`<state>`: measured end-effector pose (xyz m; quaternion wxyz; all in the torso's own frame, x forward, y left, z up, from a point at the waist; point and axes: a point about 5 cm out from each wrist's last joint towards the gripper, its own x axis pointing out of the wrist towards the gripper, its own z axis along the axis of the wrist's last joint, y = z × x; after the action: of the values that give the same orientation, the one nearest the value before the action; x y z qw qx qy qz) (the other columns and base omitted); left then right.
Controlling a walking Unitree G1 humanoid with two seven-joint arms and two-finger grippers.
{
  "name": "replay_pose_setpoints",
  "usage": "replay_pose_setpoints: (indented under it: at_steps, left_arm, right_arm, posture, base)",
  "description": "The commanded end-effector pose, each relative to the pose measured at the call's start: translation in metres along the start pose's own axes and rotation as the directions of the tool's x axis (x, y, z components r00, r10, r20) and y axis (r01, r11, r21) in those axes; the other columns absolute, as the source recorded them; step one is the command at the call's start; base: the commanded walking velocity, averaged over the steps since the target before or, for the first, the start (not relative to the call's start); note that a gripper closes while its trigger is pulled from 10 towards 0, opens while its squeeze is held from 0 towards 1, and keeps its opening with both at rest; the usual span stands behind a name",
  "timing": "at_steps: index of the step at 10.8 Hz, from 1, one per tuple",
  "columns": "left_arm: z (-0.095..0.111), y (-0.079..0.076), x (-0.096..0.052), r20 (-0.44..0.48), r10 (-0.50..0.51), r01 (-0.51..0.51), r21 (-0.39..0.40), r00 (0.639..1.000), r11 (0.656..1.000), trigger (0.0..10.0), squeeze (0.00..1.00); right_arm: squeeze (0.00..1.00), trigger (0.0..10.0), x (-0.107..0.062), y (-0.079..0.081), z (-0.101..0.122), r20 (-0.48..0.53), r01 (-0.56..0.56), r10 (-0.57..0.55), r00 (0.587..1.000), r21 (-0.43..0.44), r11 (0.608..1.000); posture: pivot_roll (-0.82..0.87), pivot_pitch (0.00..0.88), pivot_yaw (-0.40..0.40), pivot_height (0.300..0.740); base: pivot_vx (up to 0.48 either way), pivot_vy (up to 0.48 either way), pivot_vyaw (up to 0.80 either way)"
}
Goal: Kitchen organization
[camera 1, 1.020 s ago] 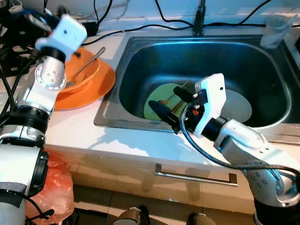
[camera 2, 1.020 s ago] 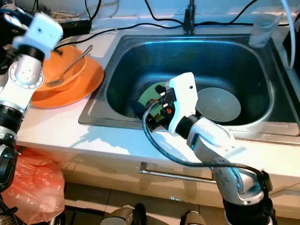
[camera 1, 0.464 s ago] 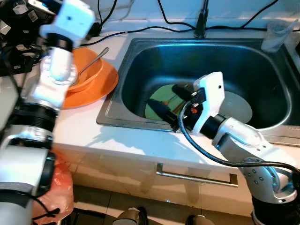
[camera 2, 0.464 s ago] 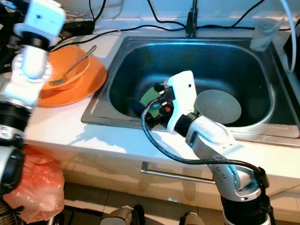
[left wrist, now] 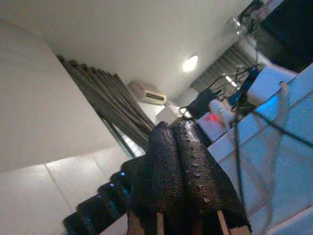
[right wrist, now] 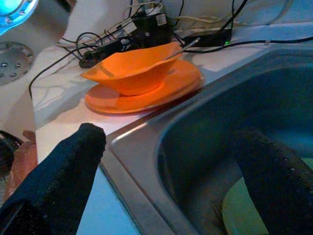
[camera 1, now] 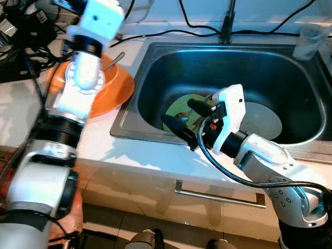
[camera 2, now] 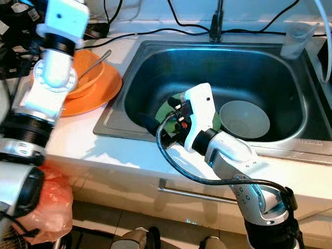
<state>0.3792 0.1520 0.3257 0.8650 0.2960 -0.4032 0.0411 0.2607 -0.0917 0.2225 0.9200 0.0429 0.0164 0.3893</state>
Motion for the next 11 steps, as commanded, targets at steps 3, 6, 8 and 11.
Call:
replay_pose_setpoints:
  at_steps: [3,6,8,11]
  left_arm:
    - [0.023,-0.016,0.011,0.060,-0.014,0.020,-0.093,0.998,0.995,0.0,0.00]
    - [0.028,-0.026,0.014,0.061,-0.024,0.033,-0.151,0.998,0.988,0.0,0.00]
    - [0.029,-0.038,0.013,0.049,-0.046,0.054,-0.198,0.998,0.979,0.0,0.00]
    - [0.022,-0.056,0.007,-0.013,-0.086,0.079,-0.274,0.996,0.958,0.0,0.00]
  right_arm:
    - [0.00,10.0,-0.001,0.010,0.007,0.044,-0.054,0.054,0.998,-0.009,0.999]
    - [0.00,10.0,-0.005,0.008,0.013,0.065,-0.024,0.026,0.998,-0.037,0.999]
    - [0.00,10.0,-0.012,0.004,0.014,0.061,0.024,-0.021,0.998,-0.052,0.998]
    - [0.00,10.0,-0.024,-0.009,0.013,0.009,0.146,-0.145,0.989,-0.094,0.985]
  posture:
    - [-0.07,0.078,0.153,0.740]
    - [-0.11,0.063,0.182,0.740]
    - [-0.14,0.062,0.195,0.740]
    - [-0.18,0.074,0.203,0.740]
  base:
    - [0.000,0.000,0.00]
    - [0.000,0.000,0.00]
    - [0.000,0.000,0.00]
    - [0.000,0.000,0.00]
